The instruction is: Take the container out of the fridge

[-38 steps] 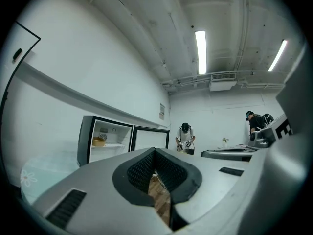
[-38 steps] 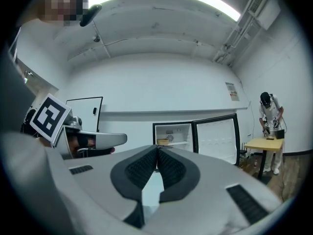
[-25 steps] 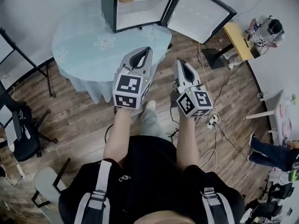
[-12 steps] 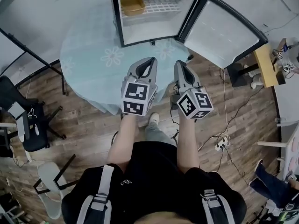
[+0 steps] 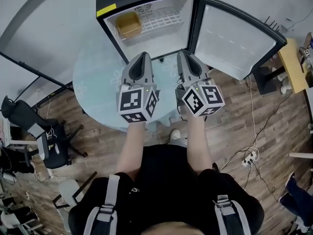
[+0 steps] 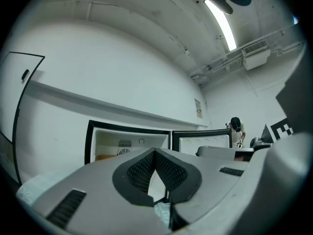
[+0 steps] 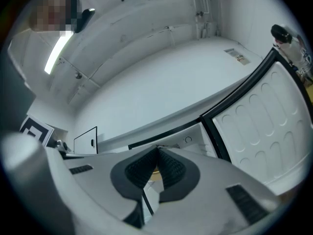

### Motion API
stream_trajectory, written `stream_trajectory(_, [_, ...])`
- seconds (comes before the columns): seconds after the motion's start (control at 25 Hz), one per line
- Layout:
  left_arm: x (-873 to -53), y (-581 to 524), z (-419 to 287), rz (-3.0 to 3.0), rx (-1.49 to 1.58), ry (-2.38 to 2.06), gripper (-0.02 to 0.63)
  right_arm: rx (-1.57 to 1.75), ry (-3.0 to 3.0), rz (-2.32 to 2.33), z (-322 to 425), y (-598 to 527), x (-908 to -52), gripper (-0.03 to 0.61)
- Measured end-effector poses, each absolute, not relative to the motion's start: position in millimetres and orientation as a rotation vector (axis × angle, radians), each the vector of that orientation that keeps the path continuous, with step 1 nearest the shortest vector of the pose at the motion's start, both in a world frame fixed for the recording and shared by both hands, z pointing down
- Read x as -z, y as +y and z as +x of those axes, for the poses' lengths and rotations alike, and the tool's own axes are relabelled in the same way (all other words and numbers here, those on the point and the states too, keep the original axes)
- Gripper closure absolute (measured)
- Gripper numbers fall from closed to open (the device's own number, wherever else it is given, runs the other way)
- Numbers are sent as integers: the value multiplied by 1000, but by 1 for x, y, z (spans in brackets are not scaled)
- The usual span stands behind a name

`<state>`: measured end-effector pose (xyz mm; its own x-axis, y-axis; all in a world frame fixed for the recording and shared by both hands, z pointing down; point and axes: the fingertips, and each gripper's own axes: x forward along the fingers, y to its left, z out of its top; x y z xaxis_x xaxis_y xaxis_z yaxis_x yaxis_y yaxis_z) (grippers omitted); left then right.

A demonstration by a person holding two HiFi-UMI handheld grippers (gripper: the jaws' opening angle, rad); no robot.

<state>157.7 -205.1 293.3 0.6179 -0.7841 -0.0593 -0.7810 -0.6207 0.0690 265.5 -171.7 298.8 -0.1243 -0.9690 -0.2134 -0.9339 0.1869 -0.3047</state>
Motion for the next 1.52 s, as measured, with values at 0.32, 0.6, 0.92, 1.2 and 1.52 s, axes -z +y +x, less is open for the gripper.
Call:
stream_trajectory(0.32, [-312,-231,172,2736,148,-1292,613,119,2177,-1851,277,-195,-306,572])
stream_trajectory(0.6, [-325,-266,175,2664,109,-1345,612,114,2194,-1900,285,-220,-309,572])
stream_trajectory(0.92, [-342,-316,158,2570,34,-1486,612,194,2263,-1883,269,-279,-328,572])
stream_trajectory(1.2, [-351,-350,128,2492,2,-1576,612,226,2357,-1881,238,-331,-344,572])
stream_trajectory(1.52, [-364,-378,98,2410,-18,-1643,612,247,2468,-1849,199,-378,-354,572])
